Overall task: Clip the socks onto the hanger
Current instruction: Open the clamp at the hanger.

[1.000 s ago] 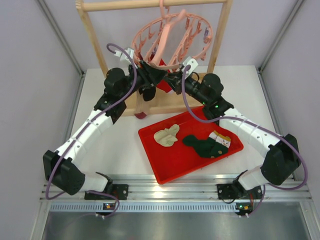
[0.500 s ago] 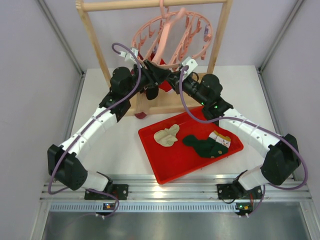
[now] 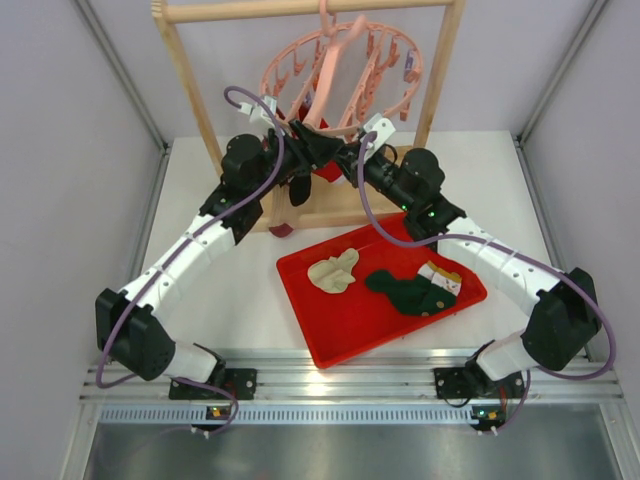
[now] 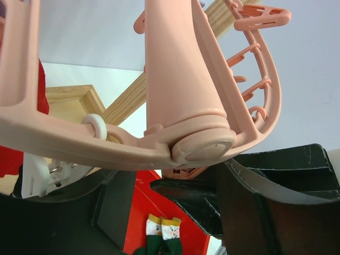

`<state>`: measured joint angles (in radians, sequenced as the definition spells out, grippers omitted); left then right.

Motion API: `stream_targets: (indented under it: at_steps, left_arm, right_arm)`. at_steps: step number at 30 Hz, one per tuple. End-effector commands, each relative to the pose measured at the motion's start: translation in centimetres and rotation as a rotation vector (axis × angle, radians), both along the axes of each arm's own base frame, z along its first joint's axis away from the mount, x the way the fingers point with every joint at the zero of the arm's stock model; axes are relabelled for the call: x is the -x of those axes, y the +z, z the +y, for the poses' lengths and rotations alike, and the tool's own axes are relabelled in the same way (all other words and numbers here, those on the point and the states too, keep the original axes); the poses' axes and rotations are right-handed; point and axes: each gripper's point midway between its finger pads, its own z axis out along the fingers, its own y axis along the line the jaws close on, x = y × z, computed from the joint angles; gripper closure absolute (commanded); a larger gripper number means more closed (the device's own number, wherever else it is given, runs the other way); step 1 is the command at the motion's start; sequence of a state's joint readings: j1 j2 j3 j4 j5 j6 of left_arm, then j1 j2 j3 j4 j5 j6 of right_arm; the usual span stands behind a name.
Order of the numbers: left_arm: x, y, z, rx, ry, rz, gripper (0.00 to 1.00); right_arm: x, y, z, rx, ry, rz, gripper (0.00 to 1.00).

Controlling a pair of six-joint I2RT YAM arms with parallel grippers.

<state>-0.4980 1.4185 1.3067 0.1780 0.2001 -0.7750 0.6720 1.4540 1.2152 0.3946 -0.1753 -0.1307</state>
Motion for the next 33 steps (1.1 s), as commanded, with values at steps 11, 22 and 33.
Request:
stream_targets:
  at_steps: [11,22,33]
  left_arm:
    - [-0.6,9.3,3.1,0.108,0.138,-0.343,0.40]
    - [-1.0,9.1,3.2,0.106,0.140,-0.325,0.93]
    - [-0.4,7.0,3.0,0.043,0.110,-0.300,1.00]
  right_arm:
    - [3.7,0.7,2.0,0.016,0.146,-0.021,1.00]
    - [4.1,0.4,2.0,0.033,0.164,-0.002,0.96]
    - [6.5,-4.4,-4.2,0.154,0.210,0.239,0.19]
